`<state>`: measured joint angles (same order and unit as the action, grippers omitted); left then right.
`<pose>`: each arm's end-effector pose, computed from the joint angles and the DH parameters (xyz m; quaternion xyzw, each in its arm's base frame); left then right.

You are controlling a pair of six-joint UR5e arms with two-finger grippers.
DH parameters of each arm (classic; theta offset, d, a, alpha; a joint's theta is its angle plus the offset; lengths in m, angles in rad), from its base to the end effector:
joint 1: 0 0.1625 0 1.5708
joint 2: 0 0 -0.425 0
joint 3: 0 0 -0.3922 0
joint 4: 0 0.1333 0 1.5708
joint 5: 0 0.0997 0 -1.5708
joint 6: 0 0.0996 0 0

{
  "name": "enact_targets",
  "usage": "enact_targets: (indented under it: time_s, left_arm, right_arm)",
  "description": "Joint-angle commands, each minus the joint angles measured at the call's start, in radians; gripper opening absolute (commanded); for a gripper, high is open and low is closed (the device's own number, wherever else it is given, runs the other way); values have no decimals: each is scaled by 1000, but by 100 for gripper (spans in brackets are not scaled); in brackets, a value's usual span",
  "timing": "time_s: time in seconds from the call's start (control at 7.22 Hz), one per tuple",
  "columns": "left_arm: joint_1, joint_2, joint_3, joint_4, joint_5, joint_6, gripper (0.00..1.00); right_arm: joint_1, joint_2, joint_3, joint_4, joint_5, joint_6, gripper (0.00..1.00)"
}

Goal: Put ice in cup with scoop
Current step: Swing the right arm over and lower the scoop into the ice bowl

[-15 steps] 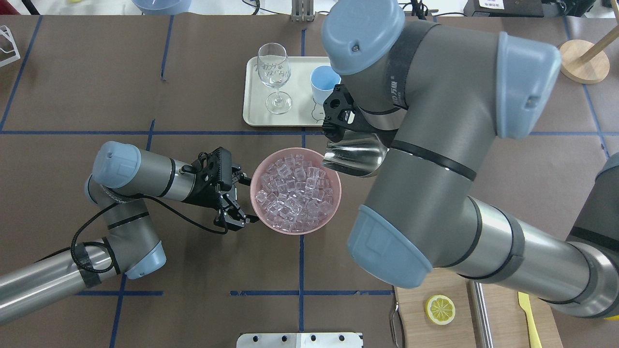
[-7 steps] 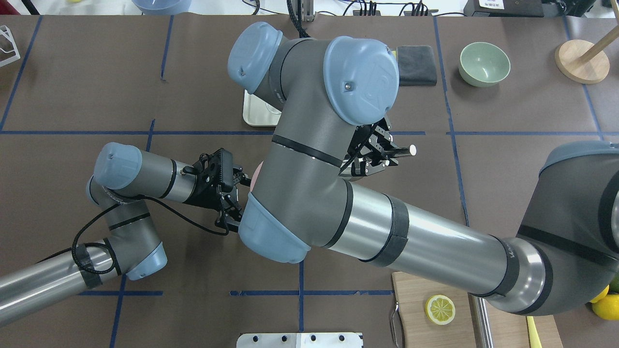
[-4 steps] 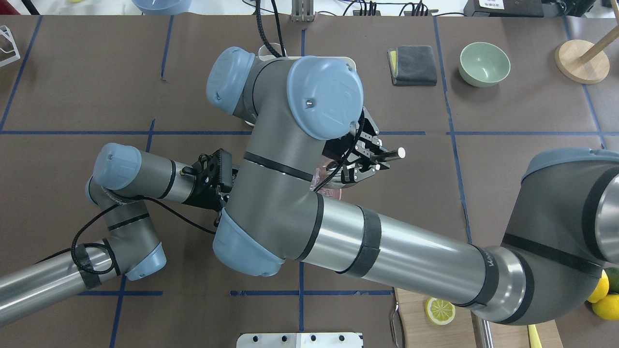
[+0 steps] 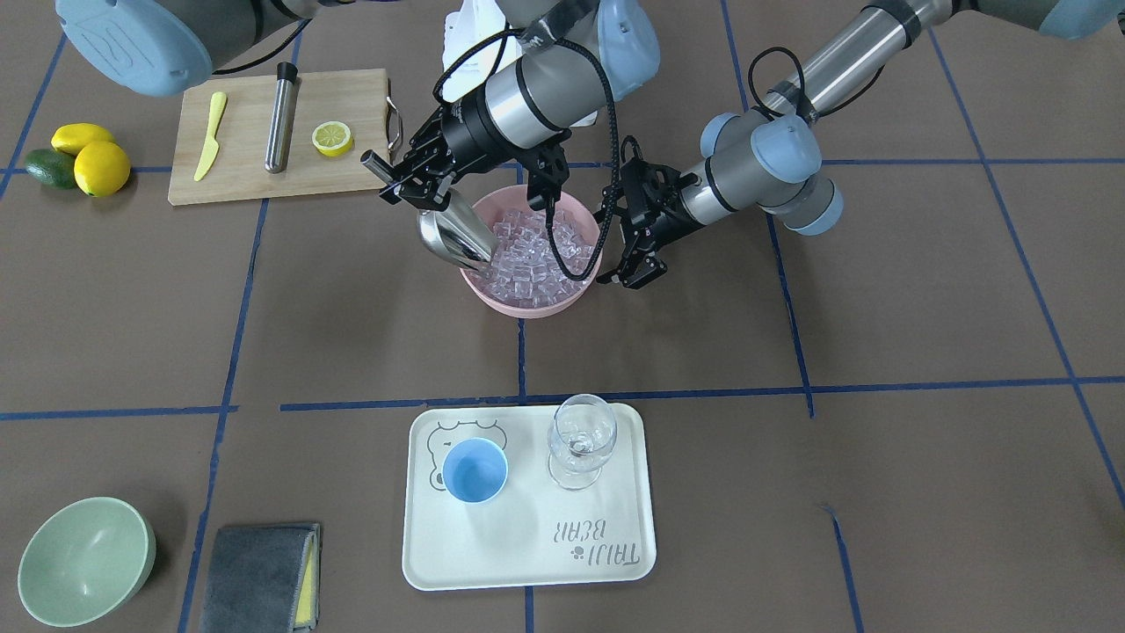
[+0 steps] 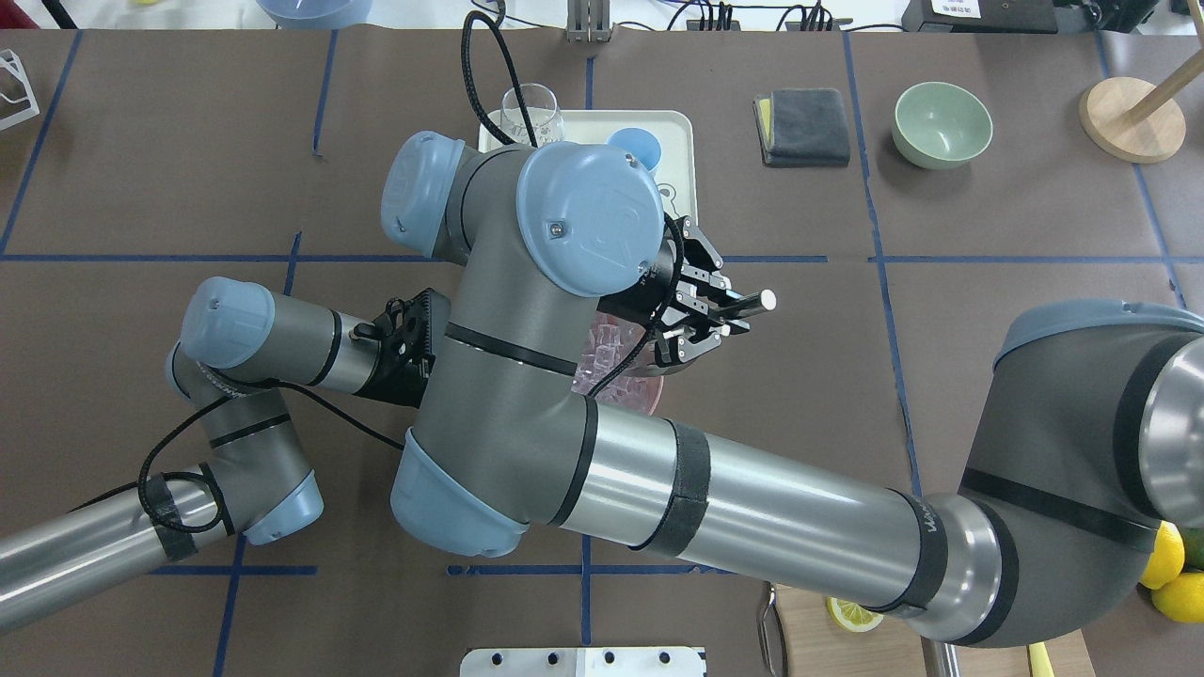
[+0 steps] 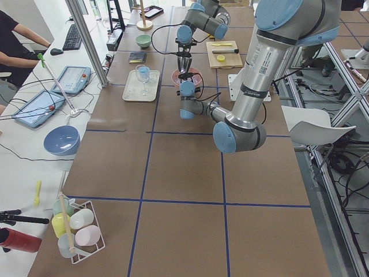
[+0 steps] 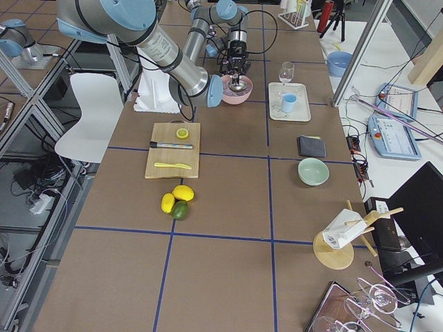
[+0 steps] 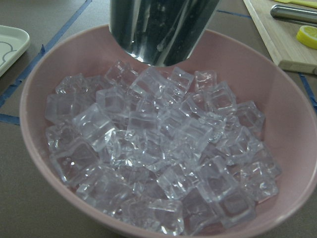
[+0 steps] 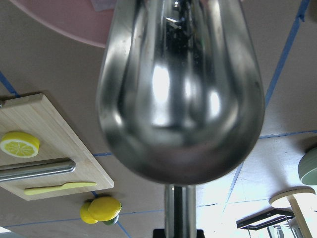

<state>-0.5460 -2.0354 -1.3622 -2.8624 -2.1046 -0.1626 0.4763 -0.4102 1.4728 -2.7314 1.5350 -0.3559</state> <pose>0.5193 -0.4122 0.3455 0.4532 0.5335 0.4558 0.5498 -0.5327 -0.4289 0.0982 -0.0392 0.0344 -0.6630 0.7468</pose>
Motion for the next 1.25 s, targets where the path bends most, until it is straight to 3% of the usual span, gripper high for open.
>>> enact_targets:
  time_s: [0.0, 0.55, 0.69, 0.83, 1.11]
  left_arm:
    - [0, -2, 0, 0, 0, 0, 100]
    - [0, -2, 0, 0, 2, 0, 100]
    - [0, -2, 0, 0, 2, 2, 100]
    - [0, -2, 0, 0, 2, 2, 100]
    - [0, 0, 0, 0, 2, 3, 100]
  right_arm:
    - [-10, -9, -2, -1, -13, -3, 0]
    - [-44, -30, 3, 13, -27, -1, 0]
    - [-42, -56, 12, 74, -26, 0, 0]
    - [-42, -94, 27, 151, -21, 6, 0]
    - [-42, -146, 117, 171, -16, 6, 0]
